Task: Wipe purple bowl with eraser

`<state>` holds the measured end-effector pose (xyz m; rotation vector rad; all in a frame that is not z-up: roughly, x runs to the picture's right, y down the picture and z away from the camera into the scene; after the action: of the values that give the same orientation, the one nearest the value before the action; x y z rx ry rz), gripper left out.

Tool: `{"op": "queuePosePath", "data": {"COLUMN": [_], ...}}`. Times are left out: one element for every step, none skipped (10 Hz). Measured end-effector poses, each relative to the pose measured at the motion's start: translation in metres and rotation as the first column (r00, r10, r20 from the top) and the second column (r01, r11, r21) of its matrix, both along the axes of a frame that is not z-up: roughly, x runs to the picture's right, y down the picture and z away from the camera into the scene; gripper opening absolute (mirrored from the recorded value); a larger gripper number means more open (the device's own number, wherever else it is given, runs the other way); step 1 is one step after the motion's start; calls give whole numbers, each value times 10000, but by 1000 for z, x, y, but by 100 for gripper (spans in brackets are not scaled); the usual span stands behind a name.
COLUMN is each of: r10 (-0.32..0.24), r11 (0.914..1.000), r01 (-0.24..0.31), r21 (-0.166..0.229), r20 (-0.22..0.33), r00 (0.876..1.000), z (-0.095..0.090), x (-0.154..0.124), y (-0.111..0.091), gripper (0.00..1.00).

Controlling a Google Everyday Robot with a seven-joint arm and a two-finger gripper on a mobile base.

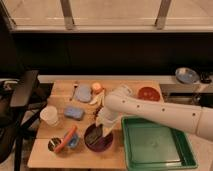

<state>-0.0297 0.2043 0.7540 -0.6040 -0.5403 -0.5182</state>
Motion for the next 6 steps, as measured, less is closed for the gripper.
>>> {"op": "queuePosePath", "data": {"r10": [-45, -68, -133, -152, -147, -170], "r11": [10000, 10000, 9999, 9999, 9998, 9997], "r01": [45, 68, 133, 155, 152, 179], "r21": [32, 33, -9, -48, -100, -183], "r20": [108, 233, 391, 451, 485, 501], "r00": [9999, 9997, 9991, 9989, 9987, 9986], "z": [1, 1, 0, -2, -4, -7], "x": [-6, -11, -16, -16, -15, -14], "y": [-2, -2, 2, 6, 11, 20], "gripper": [0, 0, 0, 0, 0, 0]}}
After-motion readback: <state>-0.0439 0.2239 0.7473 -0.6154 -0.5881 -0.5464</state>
